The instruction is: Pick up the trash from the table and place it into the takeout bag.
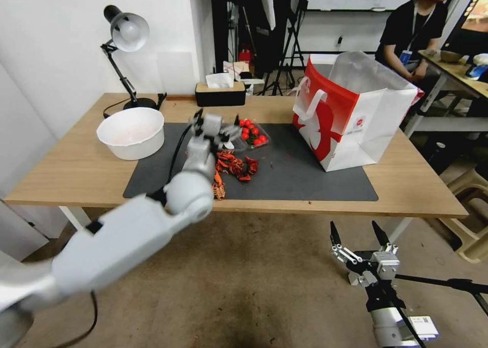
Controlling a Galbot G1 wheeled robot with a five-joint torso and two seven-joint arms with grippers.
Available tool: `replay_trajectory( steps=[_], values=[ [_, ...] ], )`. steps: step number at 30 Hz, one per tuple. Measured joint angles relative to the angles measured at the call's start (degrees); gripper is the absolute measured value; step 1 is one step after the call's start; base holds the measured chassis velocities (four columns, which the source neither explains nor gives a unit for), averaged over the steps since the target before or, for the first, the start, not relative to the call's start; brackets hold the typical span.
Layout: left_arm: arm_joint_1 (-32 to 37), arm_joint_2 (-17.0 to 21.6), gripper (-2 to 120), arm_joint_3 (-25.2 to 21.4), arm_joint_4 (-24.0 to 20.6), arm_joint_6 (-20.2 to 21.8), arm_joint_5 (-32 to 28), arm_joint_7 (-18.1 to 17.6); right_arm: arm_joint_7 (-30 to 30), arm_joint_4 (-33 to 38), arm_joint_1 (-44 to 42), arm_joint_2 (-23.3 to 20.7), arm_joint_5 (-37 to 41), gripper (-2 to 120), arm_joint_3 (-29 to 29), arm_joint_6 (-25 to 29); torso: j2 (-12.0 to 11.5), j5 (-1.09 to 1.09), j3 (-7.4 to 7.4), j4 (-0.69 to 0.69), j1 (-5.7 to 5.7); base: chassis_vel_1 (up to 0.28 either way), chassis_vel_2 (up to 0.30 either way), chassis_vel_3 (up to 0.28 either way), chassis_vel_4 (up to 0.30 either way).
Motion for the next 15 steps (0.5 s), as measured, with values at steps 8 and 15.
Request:
replay_trajectory(
  steps=[8, 15],
  values=[
    [15.8, 1.3, 100, -12.0, -5.2, -3.2, 3.5, 5.4, -0.3, -0.3, 0.5, -0.7, 0.6, 100, 0.0, -0.1, 0.0, 0.02, 0.00, 0.00, -0.01, 0.000, 0.000, 0.000, 0.000],
    [28.0, 1.0, 100, -20.1, -8.7, -5.5, 4.5, 10.4, -0.4, -0.4, 1.0, -0.8, 0.6, 100, -0.9, -0.4, 0.0, -0.01, 0.00, -0.01, 0.00, 0.000, 0.000, 0.000, 0.000]
  ],
)
